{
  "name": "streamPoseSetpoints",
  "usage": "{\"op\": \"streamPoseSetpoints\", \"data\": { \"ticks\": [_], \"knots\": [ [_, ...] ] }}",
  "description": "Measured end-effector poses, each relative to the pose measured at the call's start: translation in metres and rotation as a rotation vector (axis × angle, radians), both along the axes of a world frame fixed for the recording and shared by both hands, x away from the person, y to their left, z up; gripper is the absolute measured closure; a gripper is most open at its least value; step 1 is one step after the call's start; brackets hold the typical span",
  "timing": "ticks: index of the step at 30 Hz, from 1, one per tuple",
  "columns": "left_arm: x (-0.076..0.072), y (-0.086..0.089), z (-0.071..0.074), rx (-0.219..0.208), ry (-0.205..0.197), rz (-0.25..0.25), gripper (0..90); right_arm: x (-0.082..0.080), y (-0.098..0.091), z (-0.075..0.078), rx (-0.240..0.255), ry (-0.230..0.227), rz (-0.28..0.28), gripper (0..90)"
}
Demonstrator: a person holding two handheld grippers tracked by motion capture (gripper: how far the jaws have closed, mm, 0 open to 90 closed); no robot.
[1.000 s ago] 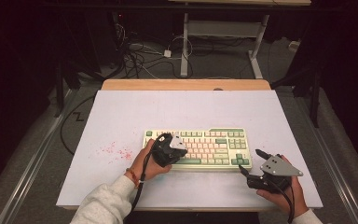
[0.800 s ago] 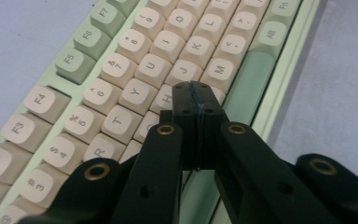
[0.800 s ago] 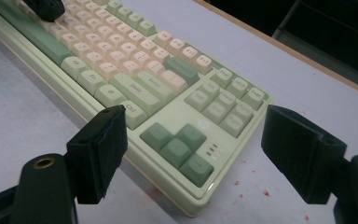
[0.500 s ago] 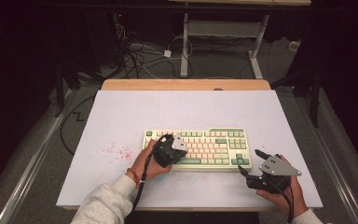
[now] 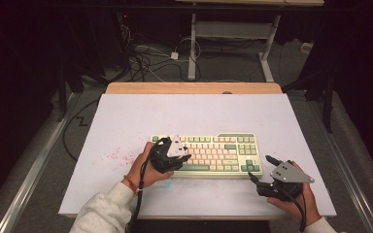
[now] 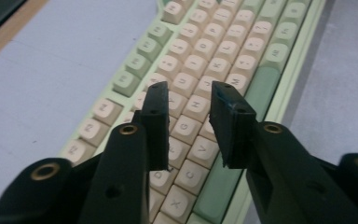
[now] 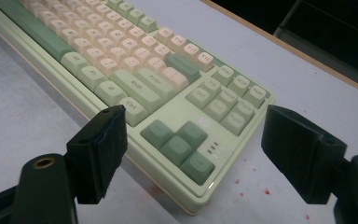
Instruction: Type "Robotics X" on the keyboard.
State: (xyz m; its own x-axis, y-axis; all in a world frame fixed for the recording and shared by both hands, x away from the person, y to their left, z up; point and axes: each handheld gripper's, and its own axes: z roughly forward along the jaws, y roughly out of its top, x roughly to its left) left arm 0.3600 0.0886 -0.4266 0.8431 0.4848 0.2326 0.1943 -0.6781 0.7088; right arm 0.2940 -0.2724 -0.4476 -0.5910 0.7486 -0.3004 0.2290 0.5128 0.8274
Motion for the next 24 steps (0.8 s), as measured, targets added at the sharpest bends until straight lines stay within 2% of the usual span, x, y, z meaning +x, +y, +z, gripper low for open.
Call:
{"op": "streamPoseSetpoints", "data": {
  "ticks": [2,4,5,6,10,17,19,22,24],
  "knots": [
    [-0.001,0.003,0.001,-0.012,-0.013,0.016,52.7,0.0,0.0,0.0,0.001,0.001,-0.002,22.7],
    [-0.003,0.008,0.002,-0.018,-0.041,0.043,44.2,0.0,0.0,0.0,0.002,0.002,-0.002,22.7],
    [-0.005,0.015,0.003,-0.037,-0.065,0.06,41.6,0.0,0.0,0.0,0.003,0.002,-0.002,22.7],
    [-0.006,0.018,0.003,-0.048,-0.068,0.061,38.3,0.0,0.0,0.0,0.004,0.001,-0.002,22.7],
    [-0.009,0.025,0.001,-0.052,-0.089,0.078,25.6,0.001,0.0,0.0,0.005,0.002,-0.003,22.7],
    [-0.017,0.044,-0.002,-0.051,-0.126,0.112,19.7,0.001,0.0,0.0,0.008,0.002,-0.003,22.8],
    [-0.02,0.051,-0.004,-0.049,-0.148,0.131,19.7,0.001,0.0,0.0,0.007,-0.001,-0.005,22.8],
    [-0.025,0.06,-0.008,-0.026,-0.172,0.152,22.5,0.001,0.001,0.0,0.01,0.004,-0.004,22.9],
    [-0.026,0.065,-0.011,-0.003,-0.158,0.163,22.7,0.001,0.002,0.0,0.005,0.003,-0.001,22.9]
  ]
}}
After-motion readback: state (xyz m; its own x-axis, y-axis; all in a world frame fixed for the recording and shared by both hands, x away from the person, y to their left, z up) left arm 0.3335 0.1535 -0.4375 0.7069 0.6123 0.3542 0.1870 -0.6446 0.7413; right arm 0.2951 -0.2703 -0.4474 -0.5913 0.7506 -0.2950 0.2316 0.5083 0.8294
